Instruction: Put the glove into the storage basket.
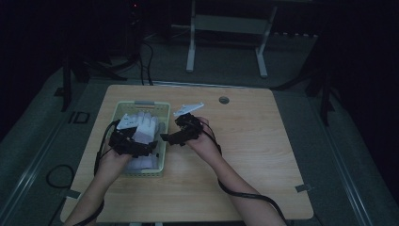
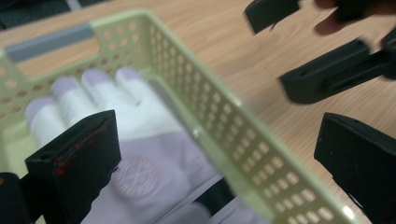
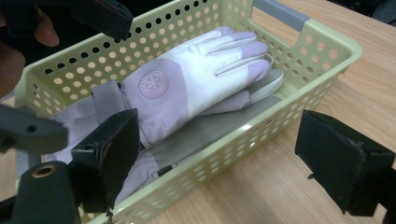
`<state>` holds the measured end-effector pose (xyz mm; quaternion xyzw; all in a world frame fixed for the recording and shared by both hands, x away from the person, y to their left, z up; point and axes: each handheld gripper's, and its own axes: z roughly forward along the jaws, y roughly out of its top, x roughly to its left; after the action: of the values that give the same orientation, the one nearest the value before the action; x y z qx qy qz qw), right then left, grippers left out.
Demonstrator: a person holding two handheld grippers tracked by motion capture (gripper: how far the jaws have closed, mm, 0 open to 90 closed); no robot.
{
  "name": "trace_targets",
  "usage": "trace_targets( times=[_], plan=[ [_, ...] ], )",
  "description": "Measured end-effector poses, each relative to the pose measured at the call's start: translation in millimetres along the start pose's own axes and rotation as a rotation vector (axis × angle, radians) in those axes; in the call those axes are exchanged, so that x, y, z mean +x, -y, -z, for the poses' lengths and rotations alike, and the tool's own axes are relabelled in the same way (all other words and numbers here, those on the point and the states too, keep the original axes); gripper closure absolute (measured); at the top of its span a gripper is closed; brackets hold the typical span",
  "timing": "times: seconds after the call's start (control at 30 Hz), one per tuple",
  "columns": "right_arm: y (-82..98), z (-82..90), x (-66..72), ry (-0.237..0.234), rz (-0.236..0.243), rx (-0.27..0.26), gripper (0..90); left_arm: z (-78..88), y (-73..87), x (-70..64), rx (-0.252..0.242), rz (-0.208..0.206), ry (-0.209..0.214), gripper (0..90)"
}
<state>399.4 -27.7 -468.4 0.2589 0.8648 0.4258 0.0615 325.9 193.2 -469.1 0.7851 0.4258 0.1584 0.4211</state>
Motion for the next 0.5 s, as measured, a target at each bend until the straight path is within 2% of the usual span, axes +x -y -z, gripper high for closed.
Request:
trace_targets(
  times=[0.17,0.3,0.5],
  plan=[
    [4.5,6.0,-4.6,0.004,0.0,-0.003,14.0,-9.6,-0.7,-6.3,-0.012,0.025,0.016,0.8],
    [9.7,10.0,-9.6,0.0,-0.01,-0.003,14.0,-14.2,-0.5,-10.5,-0.004,0.024,0.031,0.8],
    [21.4,23.6,-18.7,0.021,0.004,0.005,14.1,-16.0,-1.2,-23.7,-0.011,0.009,0.048,0.8]
  ],
)
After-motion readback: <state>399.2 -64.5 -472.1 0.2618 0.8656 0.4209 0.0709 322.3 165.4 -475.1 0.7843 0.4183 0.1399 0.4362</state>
